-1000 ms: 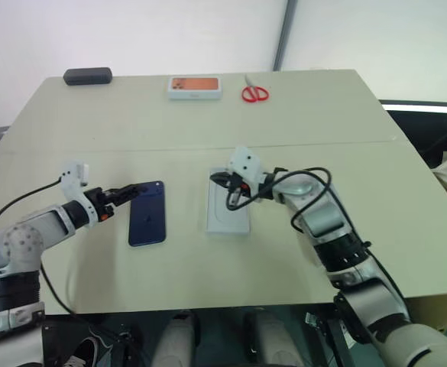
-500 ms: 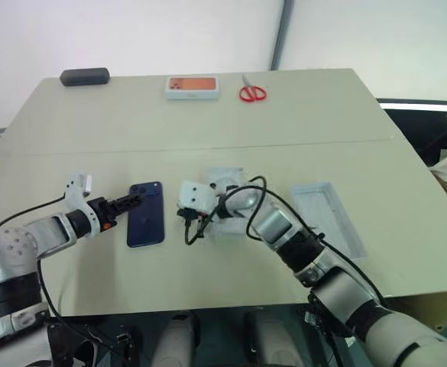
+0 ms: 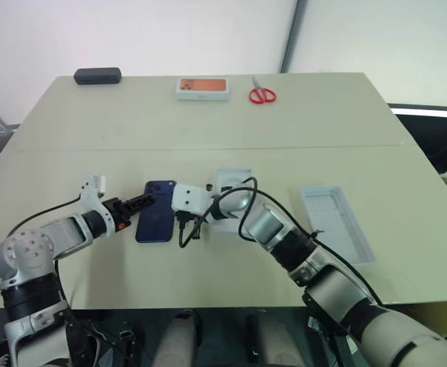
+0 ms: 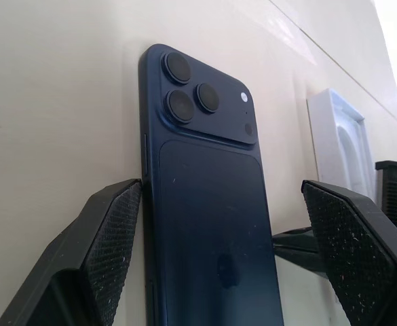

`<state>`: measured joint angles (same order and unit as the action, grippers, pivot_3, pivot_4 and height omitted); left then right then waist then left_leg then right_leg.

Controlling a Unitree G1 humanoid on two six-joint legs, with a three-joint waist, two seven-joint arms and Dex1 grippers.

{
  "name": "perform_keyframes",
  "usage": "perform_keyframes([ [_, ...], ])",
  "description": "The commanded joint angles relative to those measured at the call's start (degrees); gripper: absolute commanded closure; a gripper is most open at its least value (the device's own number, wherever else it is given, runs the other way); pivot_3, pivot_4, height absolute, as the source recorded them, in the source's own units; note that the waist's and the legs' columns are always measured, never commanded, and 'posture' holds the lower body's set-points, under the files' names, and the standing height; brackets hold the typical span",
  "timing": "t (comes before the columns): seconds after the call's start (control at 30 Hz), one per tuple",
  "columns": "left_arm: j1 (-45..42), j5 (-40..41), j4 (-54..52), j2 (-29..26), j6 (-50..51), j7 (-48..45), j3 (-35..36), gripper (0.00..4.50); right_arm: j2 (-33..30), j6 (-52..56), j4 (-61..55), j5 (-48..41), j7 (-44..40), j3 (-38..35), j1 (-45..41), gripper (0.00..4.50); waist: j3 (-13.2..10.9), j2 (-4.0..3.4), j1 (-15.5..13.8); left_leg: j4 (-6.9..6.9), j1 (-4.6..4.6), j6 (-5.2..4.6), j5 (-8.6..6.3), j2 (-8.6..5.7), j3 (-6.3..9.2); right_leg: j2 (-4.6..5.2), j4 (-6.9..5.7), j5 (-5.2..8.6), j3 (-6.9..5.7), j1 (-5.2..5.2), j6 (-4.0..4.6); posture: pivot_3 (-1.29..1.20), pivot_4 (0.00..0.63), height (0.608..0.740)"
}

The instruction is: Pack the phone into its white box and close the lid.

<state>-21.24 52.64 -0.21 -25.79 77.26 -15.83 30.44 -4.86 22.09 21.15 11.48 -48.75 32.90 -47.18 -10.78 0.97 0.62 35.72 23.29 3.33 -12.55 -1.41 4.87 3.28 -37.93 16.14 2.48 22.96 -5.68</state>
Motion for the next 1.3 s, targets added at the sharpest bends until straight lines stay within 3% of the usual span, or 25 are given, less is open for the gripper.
perform_keyframes([
  [0.03, 2.3, -0.5, 2.4, 1.2, 5.8, -0.7, -5.5, 0.49, -0.3, -0.6, -1.8, 0.2, 0.1, -0.4, 0.4, 4.44, 0.0, -0.02, 0.0, 0.00, -0.01, 0.00, 0.00, -0.01, 0.00, 0.01, 0.00, 0.00, 0.00, -0.01, 0.00, 0.00, 0.150, 0.740],
  [0.17, 3.0, -0.9, 2.3, -0.4, 6.8, -2.3, -6.5, 0.49, -0.5, -0.7, -1.7, 0.3, 0.5, -0.8, 0.4, 4.44, 0.1, -0.05, 0.2, -0.04, -0.10, 0.00, 0.00, -0.03, -0.01, 0.01, 0.00, 0.02, 0.00, -0.09, -0.02, 0.00, 0.150, 0.740],
  [0.37, 2.2, -1.0, 1.3, 2.5, 7.8, -2.0, -8.3, 0.49, -0.7, -0.8, -1.3, 0.1, 0.9, -1.2, 0.5, 4.44, 0.2, -0.13, 0.1, -0.08, -0.26, -0.01, 0.00, -0.04, 0.00, 0.05, 0.07, 0.05, 0.00, -0.29, -0.07, 0.00, 0.150, 0.740],
  [0.53, 0.4, -2.5, 2.1, 2.6, 7.2, -1.8, -7.9, 0.49, -1.0, -1.0, -1.6, 0.1, 1.1, -1.1, 0.9, 4.44, 0.2, -0.15, 0.0, -0.43, -0.93, -0.01, -0.01, -0.11, 0.01, 0.14, 0.43, 0.07, -0.07, -0.80, -0.09, 0.00, 0.150, 0.740],
  [0.77, -0.4, -3.4, 2.1, 2.5, 7.6, -2.6, -7.3, 0.49, -1.2, -1.7, -0.7, 0.3, 1.7, -1.3, 0.7, 4.44, 0.2, -0.15, 0.0, -0.44, -0.93, -0.01, 0.00, -0.12, 0.04, 0.15, 0.47, 0.08, -0.12, -0.80, -0.10, 0.00, 0.150, 0.740],
  [0.87, 0.5, -4.1, 3.7, 2.6, 6.9, -3.5, -6.1, 1.34, -1.3, -1.9, -0.6, 0.3, 1.8, -1.3, 0.6, 4.50, 0.2, -0.15, 0.1, -0.47, -0.93, -0.01, 0.00, -0.12, 0.05, 0.16, 0.48, 0.08, -0.12, -0.79, -0.10, 0.00, 0.150, 0.740],
  [1.03, 1.2, -4.1, 3.4, 3.0, 7.1, -4.9, -6.1, 3.65, -1.5, -2.3, -0.7, 0.5, 1.8, -1.4, 0.8, 4.50, 0.2, -0.12, 0.0, -0.55, -0.91, -0.01, 0.00, -0.12, 0.05, 0.19, 0.60, 0.08, -0.10, -0.77, -0.11, 0.00, 0.150, 0.740],
  [1.3, 1.9, -4.2, 3.2, 2.6, 7.1, -5.8, -5.3, 3.65, -1.6, -2.8, -0.4, 0.8, 1.9, -1.3, 0.8, 4.50, 0.3, -0.05, 0.2, -0.58, -0.90, -0.01, 0.00, -0.10, 0.10, 0.18, 0.64, 0.08, -0.14, -0.76, -0.10, 0.00, 0.150, 0.740],
])
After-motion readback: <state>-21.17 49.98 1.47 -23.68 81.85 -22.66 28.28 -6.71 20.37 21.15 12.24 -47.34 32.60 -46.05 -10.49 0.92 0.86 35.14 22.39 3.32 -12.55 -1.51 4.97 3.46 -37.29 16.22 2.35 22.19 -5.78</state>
